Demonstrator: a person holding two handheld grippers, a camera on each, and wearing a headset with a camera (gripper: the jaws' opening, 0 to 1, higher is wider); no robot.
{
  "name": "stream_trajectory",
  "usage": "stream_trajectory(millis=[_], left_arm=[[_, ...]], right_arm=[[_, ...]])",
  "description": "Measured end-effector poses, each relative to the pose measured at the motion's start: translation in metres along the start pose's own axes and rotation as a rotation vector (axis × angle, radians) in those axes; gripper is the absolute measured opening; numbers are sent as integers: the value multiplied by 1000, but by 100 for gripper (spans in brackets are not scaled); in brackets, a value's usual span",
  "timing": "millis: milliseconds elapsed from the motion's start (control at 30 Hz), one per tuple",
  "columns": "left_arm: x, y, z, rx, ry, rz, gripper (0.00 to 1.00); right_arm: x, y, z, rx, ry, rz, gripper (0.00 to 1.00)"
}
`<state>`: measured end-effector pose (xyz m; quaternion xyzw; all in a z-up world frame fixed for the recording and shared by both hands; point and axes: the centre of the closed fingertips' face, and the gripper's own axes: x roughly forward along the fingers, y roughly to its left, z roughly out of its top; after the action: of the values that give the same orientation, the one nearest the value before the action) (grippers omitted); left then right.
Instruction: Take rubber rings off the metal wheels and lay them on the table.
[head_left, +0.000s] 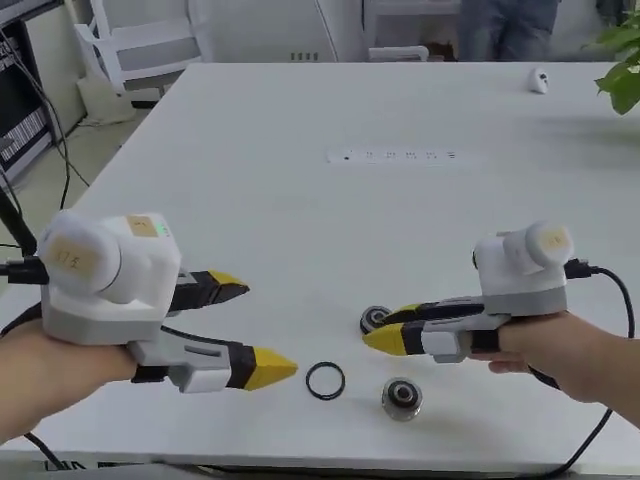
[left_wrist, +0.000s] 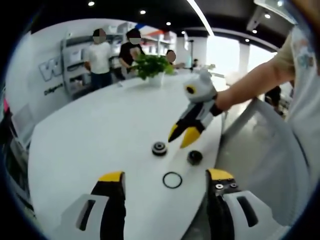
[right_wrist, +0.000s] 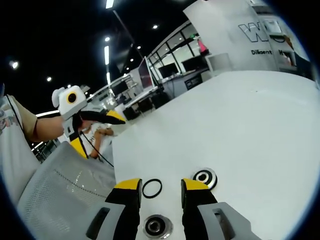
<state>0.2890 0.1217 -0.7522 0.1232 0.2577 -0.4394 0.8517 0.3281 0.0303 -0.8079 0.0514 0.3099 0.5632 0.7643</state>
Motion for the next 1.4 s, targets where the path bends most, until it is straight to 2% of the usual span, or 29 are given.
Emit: stream_trajectory(millis=[133,367,500,800,1400], left_arm=[[8,2,3,-3,1,-7,65],[23,5,10,-5,3,-23,64],[31,7,14,49,5,-13,58],[50,12,17,64,7,-18,55],[82,20,10,58,49,-32,53]], right_arm=[[-10,-8,3,-10,-22,-31,32],[-24,-19,2,-46,-29,-67,33],[-28,-23,1,-53,-35,-86,35],[-29,-28,-3,-115,-11,-107,34],[-19,-47,-17,-174,42,-122,33]])
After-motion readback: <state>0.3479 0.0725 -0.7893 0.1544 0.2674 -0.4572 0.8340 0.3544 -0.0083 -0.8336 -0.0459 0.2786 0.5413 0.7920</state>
